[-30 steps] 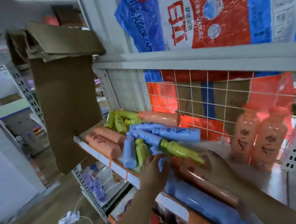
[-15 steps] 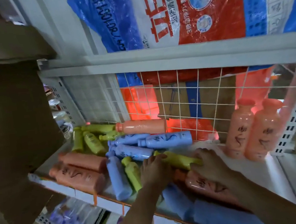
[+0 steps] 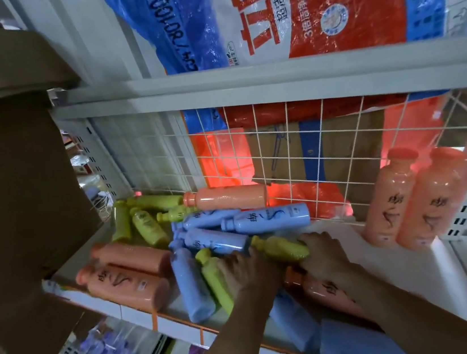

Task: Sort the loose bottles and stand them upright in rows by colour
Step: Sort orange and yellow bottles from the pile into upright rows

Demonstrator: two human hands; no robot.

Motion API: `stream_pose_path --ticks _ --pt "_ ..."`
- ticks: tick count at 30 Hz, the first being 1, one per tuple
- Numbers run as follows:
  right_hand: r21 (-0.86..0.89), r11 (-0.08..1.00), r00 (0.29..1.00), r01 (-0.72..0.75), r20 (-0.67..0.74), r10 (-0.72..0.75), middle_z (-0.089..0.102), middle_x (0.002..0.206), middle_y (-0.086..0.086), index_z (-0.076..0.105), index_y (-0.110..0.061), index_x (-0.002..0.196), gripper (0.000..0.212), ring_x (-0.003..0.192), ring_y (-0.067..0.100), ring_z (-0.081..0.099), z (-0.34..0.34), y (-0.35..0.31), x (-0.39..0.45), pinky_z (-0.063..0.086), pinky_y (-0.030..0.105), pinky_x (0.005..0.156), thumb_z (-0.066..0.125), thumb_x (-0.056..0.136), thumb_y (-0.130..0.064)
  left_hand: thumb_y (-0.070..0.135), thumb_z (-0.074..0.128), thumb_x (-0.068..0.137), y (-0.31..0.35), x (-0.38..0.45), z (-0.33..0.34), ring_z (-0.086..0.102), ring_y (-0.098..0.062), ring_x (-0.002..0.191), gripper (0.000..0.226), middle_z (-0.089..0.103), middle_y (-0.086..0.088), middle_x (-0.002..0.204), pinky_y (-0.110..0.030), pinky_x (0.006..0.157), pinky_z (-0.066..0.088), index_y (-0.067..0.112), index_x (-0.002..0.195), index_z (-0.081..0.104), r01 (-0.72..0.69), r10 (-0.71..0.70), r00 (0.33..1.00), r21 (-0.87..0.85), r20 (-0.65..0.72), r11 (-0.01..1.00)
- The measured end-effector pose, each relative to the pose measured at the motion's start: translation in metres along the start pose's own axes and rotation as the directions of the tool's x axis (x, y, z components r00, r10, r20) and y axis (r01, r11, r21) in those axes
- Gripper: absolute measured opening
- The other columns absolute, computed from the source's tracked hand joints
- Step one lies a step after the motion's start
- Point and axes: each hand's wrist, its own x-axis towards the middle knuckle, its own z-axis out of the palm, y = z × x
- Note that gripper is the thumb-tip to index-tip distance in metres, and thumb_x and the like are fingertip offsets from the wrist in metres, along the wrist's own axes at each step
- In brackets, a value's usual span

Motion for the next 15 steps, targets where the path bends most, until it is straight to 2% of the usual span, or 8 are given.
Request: stream_pose_path --ticks 3,5,7,10,12,13,15 --pt "0.008 1.0 0.993 -0.009 -0.114 0.01 0.064 0.111 0.001 0.059 -0.029 0.113 0.04 0.103 0.025 0.057 0.001 0.005 -0.002 0.045 0.035 0.085 0.062 0.073 -0.025 0.041 0.053 0.082 0.004 -0.001 -0.002 0.046 -0.035 0.124 0.056 0.048 -0.011 0.13 -0.047 0.102 0.026 0.027 0.133 0.033 0.068 -0.066 0.998 -0.123 0.015 0.99" --pt "0.046 0.999 0.974 0.015 -0.226 -0.004 0.066 0.109 0.001 0.06 -0.026 0.112 0.041 0.103 0.027 0.059 -0.005 0.008 -0.006 0.046 0.036 0.084 0.065 0.072 -0.03 0.027 0.057 0.081 0.009 -0.001 -0.005 0.041 -0.037 0.122 0.055 0.043 -0.009 0.129 -0.042 0.098 0.032 0.026 0.13 0.034 0.082 -0.095 0.995 -0.334 -0.021 0.939" --pt "0.107 0.992 0.947 0.068 -0.321 -0.03 0.067 0.107 0.005 0.061 -0.021 0.112 0.045 0.1 0.031 0.061 -0.018 0.014 -0.012 0.049 0.038 0.083 0.072 0.069 -0.03 0.011 0.059 0.076 0.017 -0.002 -0.012 0.036 -0.039 0.123 0.062 0.038 -0.01 0.133 -0.037 0.094 0.034 0.023 0.132 0.036 -0.003 -0.074 0.99 -0.553 -0.116 0.833" --pt "0.24 0.962 0.903 0.131 -0.429 -0.016 0.066 0.107 0.013 0.061 -0.012 0.114 0.053 0.1 0.035 0.06 -0.042 0.023 -0.026 0.049 0.042 0.085 0.076 0.065 -0.021 0.0 0.068 0.064 0.03 -0.001 -0.024 0.035 -0.035 0.124 0.081 0.031 -0.015 0.137 -0.037 0.097 0.033 0.02 0.136 0.038 -0.132 -0.051 0.97 -0.692 -0.237 0.71" --pt "0.308 0.937 0.866 0.168 -0.5 0.008 0.067 0.107 0.01 0.059 -0.013 0.115 0.052 0.099 0.03 0.06 -0.059 0.029 -0.039 0.049 0.04 0.085 0.076 0.066 -0.021 0.012 0.077 0.055 0.037 0.002 -0.034 0.046 -0.03 0.114 0.083 0.038 -0.015 0.131 -0.038 0.095 0.044 0.018 0.131 0.046 -0.158 -0.056 0.967 -0.753 -0.25 0.639" --pt "0.35 0.92 0.856 0.178 -0.515 0.03 0.067 0.106 0.008 0.059 -0.014 0.116 0.052 0.097 0.026 0.061 -0.066 0.033 -0.045 0.05 0.038 0.084 0.076 0.068 -0.022 0.024 0.077 0.051 0.041 0.003 -0.039 0.055 -0.029 0.106 0.076 0.051 -0.015 0.123 -0.039 0.089 0.049 0.015 0.123 0.054 -0.199 -0.027 0.961 -0.753 -0.276 0.628" --pt "0.424 0.89 0.854 0.165 -0.514 0.087 0.066 0.106 0.0 0.057 -0.02 0.118 0.053 0.095 0.017 0.061 -0.077 0.041 -0.059 0.049 0.034 0.083 0.075 0.068 -0.022 0.036 0.071 0.049 0.052 0.002 -0.053 0.066 -0.029 0.084 0.053 0.07 -0.011 0.09 -0.036 0.072 0.052 0.012 0.096 0.065 -0.292 0.064 0.941 -0.698 -0.333 0.653"
